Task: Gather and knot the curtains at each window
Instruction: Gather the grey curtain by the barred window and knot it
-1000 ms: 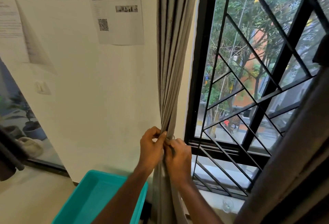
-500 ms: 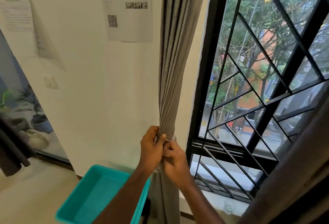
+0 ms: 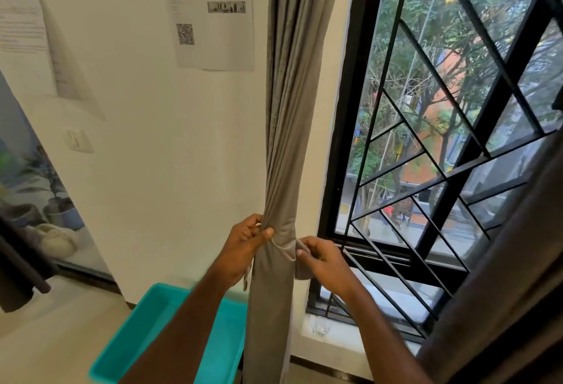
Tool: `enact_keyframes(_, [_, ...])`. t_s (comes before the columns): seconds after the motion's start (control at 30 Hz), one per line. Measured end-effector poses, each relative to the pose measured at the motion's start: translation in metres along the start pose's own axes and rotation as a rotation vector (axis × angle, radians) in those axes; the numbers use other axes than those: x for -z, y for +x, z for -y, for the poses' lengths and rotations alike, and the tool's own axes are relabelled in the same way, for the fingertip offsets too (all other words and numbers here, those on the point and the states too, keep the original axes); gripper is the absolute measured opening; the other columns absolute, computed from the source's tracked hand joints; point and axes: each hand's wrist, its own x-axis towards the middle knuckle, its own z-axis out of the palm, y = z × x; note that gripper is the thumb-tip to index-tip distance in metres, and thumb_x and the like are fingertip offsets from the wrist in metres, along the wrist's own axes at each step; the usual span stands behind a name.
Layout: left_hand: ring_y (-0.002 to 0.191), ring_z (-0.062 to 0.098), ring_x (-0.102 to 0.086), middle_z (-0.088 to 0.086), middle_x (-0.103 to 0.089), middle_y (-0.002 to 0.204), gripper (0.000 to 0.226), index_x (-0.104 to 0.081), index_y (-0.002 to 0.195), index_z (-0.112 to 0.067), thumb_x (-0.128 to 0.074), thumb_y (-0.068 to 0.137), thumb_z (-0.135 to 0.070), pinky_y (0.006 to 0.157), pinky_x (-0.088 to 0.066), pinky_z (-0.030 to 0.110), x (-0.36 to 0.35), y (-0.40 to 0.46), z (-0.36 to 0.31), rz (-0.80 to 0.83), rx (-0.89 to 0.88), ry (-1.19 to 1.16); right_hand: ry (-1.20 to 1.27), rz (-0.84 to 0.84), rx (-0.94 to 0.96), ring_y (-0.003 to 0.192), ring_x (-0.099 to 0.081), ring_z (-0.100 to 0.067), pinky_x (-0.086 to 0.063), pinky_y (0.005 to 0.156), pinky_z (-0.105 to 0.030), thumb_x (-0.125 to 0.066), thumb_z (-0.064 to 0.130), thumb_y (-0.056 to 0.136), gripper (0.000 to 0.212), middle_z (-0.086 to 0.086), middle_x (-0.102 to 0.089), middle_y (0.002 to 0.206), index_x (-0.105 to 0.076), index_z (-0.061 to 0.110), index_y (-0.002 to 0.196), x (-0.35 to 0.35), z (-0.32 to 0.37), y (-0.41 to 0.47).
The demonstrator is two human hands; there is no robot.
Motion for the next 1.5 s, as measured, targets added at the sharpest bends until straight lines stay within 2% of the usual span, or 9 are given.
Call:
enact_keyframes(0.13, [0.075,0.022,-0.070,0.002,-0.073,0.080,0.014,-0.069,0.093,-0.013,-0.073,0.092,-0.026,0.077,-0.062,0.034,-0.003,0.012,0.005,-0.243,-0.112,0.378,0.145,-0.138,-0.126,0.052,-0.048,-0.017,-0.041,0.060,-0.040,-0.057,0.033,0.104,0.042,0.000,-0.049,0.054,-0.053,0.019,0.064,0.007,0.015,-0.007])
enact_keyframes(0.33, [0.076,0.018,-0.064,-0.001,-0.064,0.082,0.020,-0.065,0.087,-0.016,-0.070,0.094,-0.035,0.068,-0.047,0.026,-0.033,0.010,-0.004,-0.537,-0.028,0.697,0.682,0.091,-0.288,0.086,-0.069,-0.018,-0.056,0.074,-0.032,-0.048,0.033,0.107,0.033,-0.009,-0.073,0.094,-0.066,0.007,0.115,-0.030,0.058,-0.021])
enact_keyframes(0.53, [0.069,0.020,-0.069,0.003,-0.070,0.075,0.016,-0.070,0.073,-0.012,-0.085,0.079,-0.014,0.066,-0.057,0.030,-0.029,0.009,-0.009,-0.540,0.195,0.378,0.848,0.081,-0.367,0.101,-0.072,-0.027,-0.059,0.090,-0.043,-0.052,0.036,0.103,0.036,-0.015,-0.074,0.109,-0.065,0.010,0.124,-0.036,0.060,-0.027])
enact_keyframes(0.67, [0.072,0.020,-0.072,0.003,-0.075,0.077,0.023,-0.077,0.073,-0.017,-0.067,0.086,-0.001,0.063,-0.056,0.022,-0.036,0.001,-0.011,-0.449,0.204,0.320,0.802,0.098,-0.323,0.099,-0.075,-0.025,-0.061,0.089,-0.040,-0.047,0.028,0.107,0.032,-0.015,-0.076,0.107,-0.066,0.006,0.119,-0.043,0.064,-0.029])
enact_keyframes(0.77, [0.072,0.011,-0.068,0.000,-0.075,0.084,0.013,-0.076,0.086,-0.017,-0.066,0.095,-0.020,0.063,-0.049,0.016,-0.041,-0.010,-0.020,-0.481,0.074,0.508,0.615,0.032,-0.248,0.091,-0.072,-0.021,-0.059,0.078,-0.025,-0.049,0.029,0.107,0.036,-0.022,-0.072,0.104,-0.069,-0.001,0.112,-0.045,0.061,-0.027])
enact_keyframes(0.87, [0.079,0.008,-0.065,-0.009,-0.067,0.086,0.023,-0.066,0.092,-0.026,-0.066,0.093,-0.048,0.074,-0.051,0.023,-0.047,-0.022,-0.028,-0.379,0.015,0.764,0.457,0.010,-0.199,0.090,-0.073,-0.019,-0.059,0.081,-0.026,-0.049,0.022,0.107,0.029,-0.017,-0.073,0.099,-0.070,0.001,0.107,-0.045,0.059,-0.026])
enact_keyframes(1.03, [0.089,0.017,-0.072,0.002,-0.076,0.099,0.033,-0.076,0.107,-0.018,-0.062,0.097,-0.046,0.091,-0.058,0.034,-0.044,-0.016,-0.022,-0.124,0.186,0.679,0.398,0.074,-0.142,0.090,-0.073,-0.006,-0.056,0.077,-0.019,-0.045,0.009,0.107,0.024,-0.002,-0.072,0.096,-0.068,0.017,0.102,-0.042,0.063,-0.033])
enact_keyframes(1.3, [0.086,0.020,-0.069,0.004,-0.073,0.095,0.030,-0.070,0.101,-0.015,-0.049,0.105,-0.037,0.085,-0.058,0.039,-0.034,-0.013,-0.021,-0.062,0.042,0.748,0.149,0.114,-0.043,0.098,-0.071,-0.012,-0.059,0.093,-0.033,-0.068,0.011,0.096,0.017,0.006,-0.075,0.096,-0.077,0.025,0.093,-0.024,0.046,-0.032])
enact_keyframes(1.5, [0.091,0.025,-0.068,0.003,-0.073,0.101,0.047,-0.065,0.117,-0.026,-0.032,0.105,-0.057,0.085,-0.055,0.036,-0.034,-0.015,-0.022,0.005,-0.086,1.191,-0.115,0.102,0.102,0.077,-0.064,-0.003,-0.049,0.067,-0.019,-0.052,-0.005,0.094,0.038,0.010,-0.067,0.088,-0.068,0.028,0.086,-0.009,0.058,-0.032])
